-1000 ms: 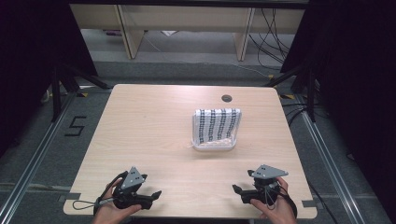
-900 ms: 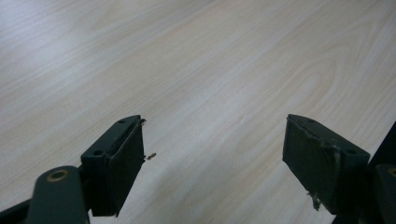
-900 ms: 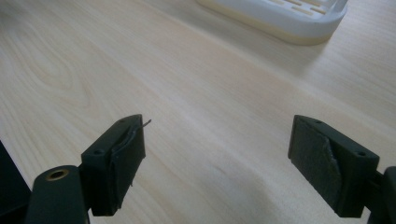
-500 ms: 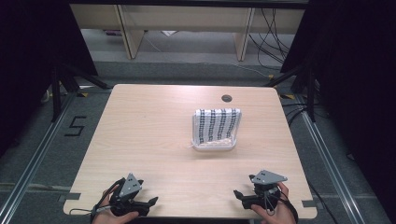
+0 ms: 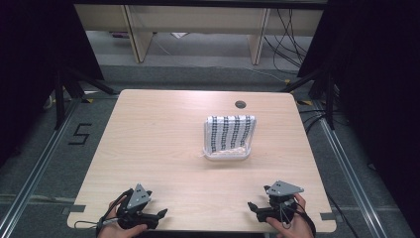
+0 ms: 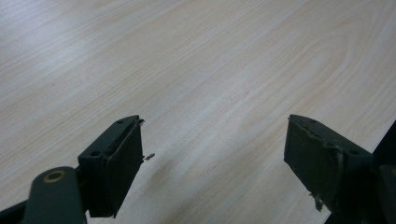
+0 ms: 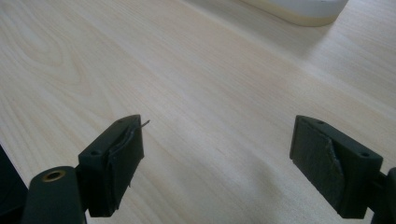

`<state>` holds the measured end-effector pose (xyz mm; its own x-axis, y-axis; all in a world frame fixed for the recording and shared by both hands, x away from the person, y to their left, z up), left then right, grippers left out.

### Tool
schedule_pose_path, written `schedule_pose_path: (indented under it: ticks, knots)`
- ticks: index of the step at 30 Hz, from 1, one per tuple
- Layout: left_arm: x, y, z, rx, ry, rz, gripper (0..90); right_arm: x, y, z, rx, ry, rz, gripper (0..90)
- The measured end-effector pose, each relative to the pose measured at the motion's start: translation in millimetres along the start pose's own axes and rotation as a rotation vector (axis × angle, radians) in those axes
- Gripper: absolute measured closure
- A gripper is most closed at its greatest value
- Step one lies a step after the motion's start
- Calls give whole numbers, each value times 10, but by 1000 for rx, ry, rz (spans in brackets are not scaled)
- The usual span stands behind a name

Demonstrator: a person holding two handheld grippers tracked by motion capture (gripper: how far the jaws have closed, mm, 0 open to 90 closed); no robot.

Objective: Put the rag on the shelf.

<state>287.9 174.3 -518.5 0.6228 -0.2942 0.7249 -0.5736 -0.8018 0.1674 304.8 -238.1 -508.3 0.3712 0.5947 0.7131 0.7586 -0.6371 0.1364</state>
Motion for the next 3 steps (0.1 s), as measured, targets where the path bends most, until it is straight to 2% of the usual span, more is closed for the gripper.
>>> schedule_pose_path:
  ticks: [2,3]
  knots:
    - [0,-6,0,0,-2,2,189,-5,9,-1,-1,-4,0,184]
    - [0,-1,5,0,5,-8,189,-3,-6,-3,5,-9,28,184]
Point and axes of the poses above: each handheld gripper's, and its own axes: z roughly forward along the jaws, x roughly out of its top, y roughly to its right, the point moved 2 cm from there along z, roughly forward along the jaws, and after that the axes turned 12 degrees about -z, right-handed, at the moved point
